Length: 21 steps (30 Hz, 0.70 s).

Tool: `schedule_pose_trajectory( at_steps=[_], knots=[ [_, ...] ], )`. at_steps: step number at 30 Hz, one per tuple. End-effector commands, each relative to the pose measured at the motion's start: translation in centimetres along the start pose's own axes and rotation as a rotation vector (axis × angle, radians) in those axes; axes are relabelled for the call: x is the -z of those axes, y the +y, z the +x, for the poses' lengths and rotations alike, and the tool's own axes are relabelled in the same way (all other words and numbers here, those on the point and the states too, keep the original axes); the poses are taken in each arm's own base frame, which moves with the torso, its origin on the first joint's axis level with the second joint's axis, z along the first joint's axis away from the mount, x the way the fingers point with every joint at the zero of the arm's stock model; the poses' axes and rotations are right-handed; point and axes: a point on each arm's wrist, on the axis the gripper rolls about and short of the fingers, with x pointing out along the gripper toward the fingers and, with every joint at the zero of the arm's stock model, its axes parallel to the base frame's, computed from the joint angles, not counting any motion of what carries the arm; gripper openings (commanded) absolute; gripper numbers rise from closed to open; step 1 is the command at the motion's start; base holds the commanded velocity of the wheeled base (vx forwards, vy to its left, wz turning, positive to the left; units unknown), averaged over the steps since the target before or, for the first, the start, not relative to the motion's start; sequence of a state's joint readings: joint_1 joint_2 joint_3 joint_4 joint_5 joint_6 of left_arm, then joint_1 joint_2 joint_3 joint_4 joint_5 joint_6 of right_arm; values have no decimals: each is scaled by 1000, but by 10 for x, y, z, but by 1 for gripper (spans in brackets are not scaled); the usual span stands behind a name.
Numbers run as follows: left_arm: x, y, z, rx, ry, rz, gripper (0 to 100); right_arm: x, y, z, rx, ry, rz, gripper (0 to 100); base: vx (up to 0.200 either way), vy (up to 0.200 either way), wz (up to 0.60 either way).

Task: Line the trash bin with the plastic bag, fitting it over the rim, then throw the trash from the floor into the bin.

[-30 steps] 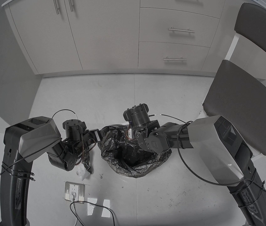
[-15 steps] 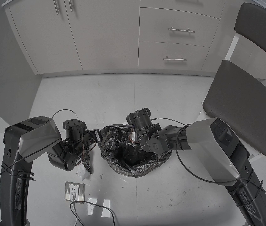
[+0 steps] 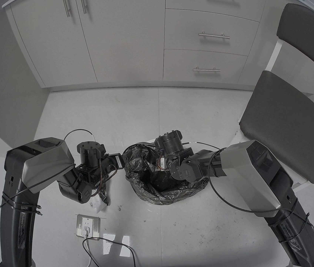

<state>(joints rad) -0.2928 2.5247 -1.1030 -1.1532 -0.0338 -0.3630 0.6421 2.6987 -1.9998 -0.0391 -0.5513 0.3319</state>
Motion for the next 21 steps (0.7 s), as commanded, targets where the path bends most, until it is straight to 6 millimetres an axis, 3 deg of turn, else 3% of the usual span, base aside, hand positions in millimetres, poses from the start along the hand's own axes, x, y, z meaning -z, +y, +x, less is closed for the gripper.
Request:
schedule_pose_trajectory(
  at_steps=[1,12,21],
  knots=[
    [-1,-1,1,3,-4,0,100,-4,3,-6,-10,-10,1,100,0,0,0],
    [1,0,1,2,1,-2,100,-24,6,-24,-32,-50,20,100,0,0,0],
    [1,-1,1,3,0,-1,100,-15,-3,-8,-5,-26,17,100,0,0,0]
  ],
)
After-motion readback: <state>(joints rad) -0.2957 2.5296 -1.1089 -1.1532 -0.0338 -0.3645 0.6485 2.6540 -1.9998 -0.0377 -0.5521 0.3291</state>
